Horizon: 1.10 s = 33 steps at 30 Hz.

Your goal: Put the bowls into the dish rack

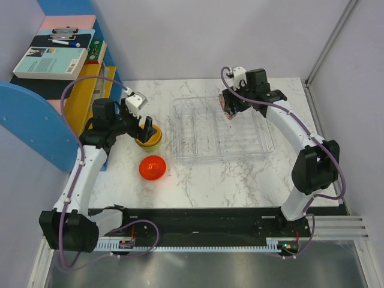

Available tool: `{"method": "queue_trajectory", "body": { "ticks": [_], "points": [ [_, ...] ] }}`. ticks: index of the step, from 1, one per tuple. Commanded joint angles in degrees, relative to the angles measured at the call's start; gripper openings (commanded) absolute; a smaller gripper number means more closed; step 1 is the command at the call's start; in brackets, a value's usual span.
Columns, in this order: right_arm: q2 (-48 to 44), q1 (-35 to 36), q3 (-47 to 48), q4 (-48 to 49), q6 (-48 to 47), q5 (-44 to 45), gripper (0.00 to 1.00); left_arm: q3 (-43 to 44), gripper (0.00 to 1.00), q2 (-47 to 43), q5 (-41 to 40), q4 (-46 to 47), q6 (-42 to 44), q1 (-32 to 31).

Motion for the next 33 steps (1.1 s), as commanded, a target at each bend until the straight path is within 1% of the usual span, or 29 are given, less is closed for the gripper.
{"method": "queue_trajectory", "body": {
  "ticks": [1, 4, 8, 13, 16, 21, 25, 33],
  "points": [
    [0.6, 3.7, 5.3, -0.7, -11.4, 13.8, 0.0, -3.0, 1.0, -3.2, 0.9, -0.1, 0.1, 3.4],
    [2.0, 6.3, 6.3, -0.5, -14.9, 18.4, 0.0, -4.8, 1.0, -4.5, 0.7, 0.9, -0.1, 7.0],
    [3.8, 9.0, 7.8, -0.2, -18.0, 22.1, 0.0, -7.9, 1.0, -7.1, 2.4, 2.9, -0.8, 11.9],
    [5.9, 11.5, 9.0, -0.2, -21.9, 24.3, 0.0, -9.6, 1.0, -8.1, 4.1, 4.9, -2.2, 15.9],
    [7.0, 14.2, 9.3, 0.0, -25.0, 25.9, 0.0, -10.2, 1.0, -8.3, 5.6, 5.9, -3.0, 18.0],
    [8.8, 16.5, 9.4, 0.1, -30.2, 27.0, 0.0, -10.7, 1.0, -7.7, 6.3, 6.2, -3.6, 18.4],
    [10.2, 18.6, 9.7, 0.3, -32.7, 28.9, 0.0, -10.7, 1.0, -7.3, 6.4, 6.6, -3.6, 18.5],
    [14.2, 20.2, 12.2, 0.8, -36.1, 32.1, 0.0, -11.0, 1.0, -7.3, 7.0, 6.5, -3.7, 18.7]
  ]
}}
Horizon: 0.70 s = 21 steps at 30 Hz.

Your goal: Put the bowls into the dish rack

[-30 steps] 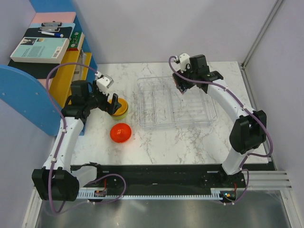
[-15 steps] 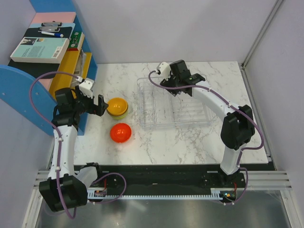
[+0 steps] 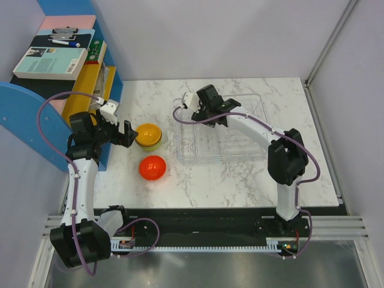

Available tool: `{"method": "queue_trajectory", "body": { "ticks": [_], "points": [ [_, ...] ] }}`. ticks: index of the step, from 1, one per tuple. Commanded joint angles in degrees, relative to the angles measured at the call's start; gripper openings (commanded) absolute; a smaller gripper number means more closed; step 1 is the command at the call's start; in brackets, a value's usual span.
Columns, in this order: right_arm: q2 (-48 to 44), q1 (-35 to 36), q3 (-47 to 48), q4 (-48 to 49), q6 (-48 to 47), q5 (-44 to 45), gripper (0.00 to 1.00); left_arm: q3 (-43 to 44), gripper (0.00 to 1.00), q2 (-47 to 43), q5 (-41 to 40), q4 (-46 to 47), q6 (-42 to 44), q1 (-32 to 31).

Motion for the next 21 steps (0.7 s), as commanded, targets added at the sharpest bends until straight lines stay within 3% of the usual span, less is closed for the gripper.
{"method": "queue_trajectory", "body": {
  "ticks": [1, 21],
  "points": [
    [1.2, 0.8, 4.5, 2.8, -3.6, 3.2, 0.0, -0.1, 1.0, -0.2, 1.6, 2.3, -1.7, 0.5],
    [9.0, 4.6, 7.1, 0.6, -12.3, 4.7, 0.0, -0.5, 1.0, 0.1, 2.8, 2.5, -1.8, 0.9]
  ]
}}
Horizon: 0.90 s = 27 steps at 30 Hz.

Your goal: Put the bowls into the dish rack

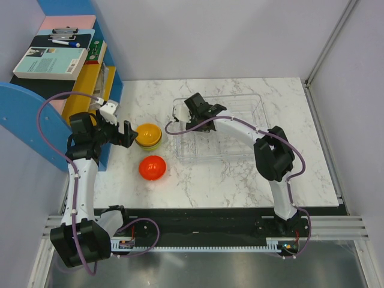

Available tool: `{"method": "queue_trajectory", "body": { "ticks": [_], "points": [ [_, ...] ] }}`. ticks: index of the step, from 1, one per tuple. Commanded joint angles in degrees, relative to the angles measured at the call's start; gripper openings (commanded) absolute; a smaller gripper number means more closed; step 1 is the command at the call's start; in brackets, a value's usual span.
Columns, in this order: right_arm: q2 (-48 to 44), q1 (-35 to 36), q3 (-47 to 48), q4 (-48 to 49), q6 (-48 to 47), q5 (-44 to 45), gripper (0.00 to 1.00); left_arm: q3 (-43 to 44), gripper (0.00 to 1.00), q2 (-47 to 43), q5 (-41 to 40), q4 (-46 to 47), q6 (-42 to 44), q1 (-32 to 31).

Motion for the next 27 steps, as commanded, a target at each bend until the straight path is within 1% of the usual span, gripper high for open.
{"method": "queue_trajectory", "body": {
  "ticks": [1, 3, 6, 7, 9, 10, 13, 14, 15, 17, 19, 20, 27],
  "points": [
    [1.7, 0.4, 3.5, 1.4, -2.7, 0.8, 0.0, -0.3, 1.0, 0.0, 2.3, 2.3, -1.6, 0.7],
    [2.5, 0.4, 4.1, 0.4, -3.0, 0.3, 0.01, -0.3, 1.0, 0.1, 2.4, 2.3, -1.7, 0.8],
    [3.7, 0.5, 5.7, -1.4, -3.2, -0.4, 0.11, -0.4, 1.0, 0.0, 2.7, 2.3, -1.7, 0.8],
    [4.1, 0.4, 6.2, -2.1, -3.3, -0.4, 0.21, -0.4, 1.0, 0.0, 2.7, 2.3, -1.7, 0.8],
    [4.9, 0.5, 7.5, -4.2, -3.2, -0.2, 0.38, -0.4, 1.0, 0.0, 2.7, 2.3, -1.7, 0.9],
    [5.1, 0.5, 8.6, -4.7, -3.0, -0.1, 0.56, -0.4, 1.0, -0.1, 2.7, 2.3, -1.7, 0.9],
    [4.9, 0.5, 9.0, -5.7, -2.5, 0.3, 0.75, -0.5, 1.0, -0.3, 2.9, 2.4, -1.7, 1.0],
    [4.3, 0.5, 8.8, -5.8, -2.5, 0.4, 0.78, -0.4, 1.0, -0.3, 3.0, 2.3, -1.7, 1.0],
    [4.1, 0.5, 8.5, -5.8, -2.5, 0.5, 0.83, -0.5, 1.0, -0.3, 3.0, 2.3, -1.7, 1.1],
    [3.5, 0.5, 8.4, -5.9, -2.3, 0.7, 0.88, -0.5, 1.0, -0.4, 3.2, 2.3, -1.7, 1.1],
    [3.0, 0.5, 8.4, -6.0, -2.2, 1.1, 0.96, -0.5, 1.0, -0.3, 3.3, 2.4, -1.6, 1.2],
    [2.9, 0.5, 8.4, -6.1, -2.1, 1.1, 0.98, -0.6, 1.0, -0.4, 3.4, 2.3, -1.6, 1.2],
    [0.1, 0.6, 9.9, -6.0, -0.5, 2.4, 0.98, -0.8, 1.0, -0.7, 4.2, 2.1, -0.8, 1.2]
  ]
}}
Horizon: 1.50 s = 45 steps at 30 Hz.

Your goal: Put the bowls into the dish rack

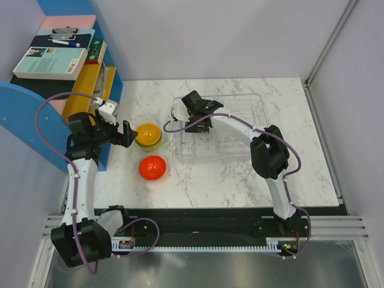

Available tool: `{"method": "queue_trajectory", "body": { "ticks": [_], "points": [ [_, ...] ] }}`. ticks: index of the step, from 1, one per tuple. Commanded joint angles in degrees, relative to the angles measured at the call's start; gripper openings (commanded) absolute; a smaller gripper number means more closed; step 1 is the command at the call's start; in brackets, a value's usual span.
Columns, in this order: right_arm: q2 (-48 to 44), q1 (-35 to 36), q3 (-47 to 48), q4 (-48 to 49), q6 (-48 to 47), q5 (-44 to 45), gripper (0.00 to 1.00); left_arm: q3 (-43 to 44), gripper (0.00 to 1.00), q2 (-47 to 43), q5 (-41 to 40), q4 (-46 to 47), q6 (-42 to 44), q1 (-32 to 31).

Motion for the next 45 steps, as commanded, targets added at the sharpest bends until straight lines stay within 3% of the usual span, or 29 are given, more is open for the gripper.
{"method": "queue_trajectory", "body": {
  "ticks": [1, 8, 20, 31, 45],
  "points": [
    [-4.9, 0.4, 3.7, -0.4, 2.6, 1.4, 0.98, -0.5, 1.0, -0.6, 3.4, 1.0, -0.1, 0.3],
    [-12.3, 0.4, 3.0, -1.4, 9.6, -2.0, 0.98, -0.6, 1.0, -1.1, 6.1, -4.8, 6.2, 0.4],
    [-33.4, 0.4, -12.5, -0.5, 20.7, -14.1, 0.98, -1.0, 1.0, 0.6, 4.7, -23.8, 25.5, -0.3],
    [-44.2, 0.4, -19.0, -1.0, 21.0, -17.1, 0.98, -3.1, 1.0, 7.5, -0.7, -25.4, 26.0, -4.0],
    [-48.0, 0.4, -21.2, -1.6, 22.1, -21.2, 0.98, -4.4, 1.0, 16.9, -10.5, -14.6, 19.4, -10.2]
  ]
}}
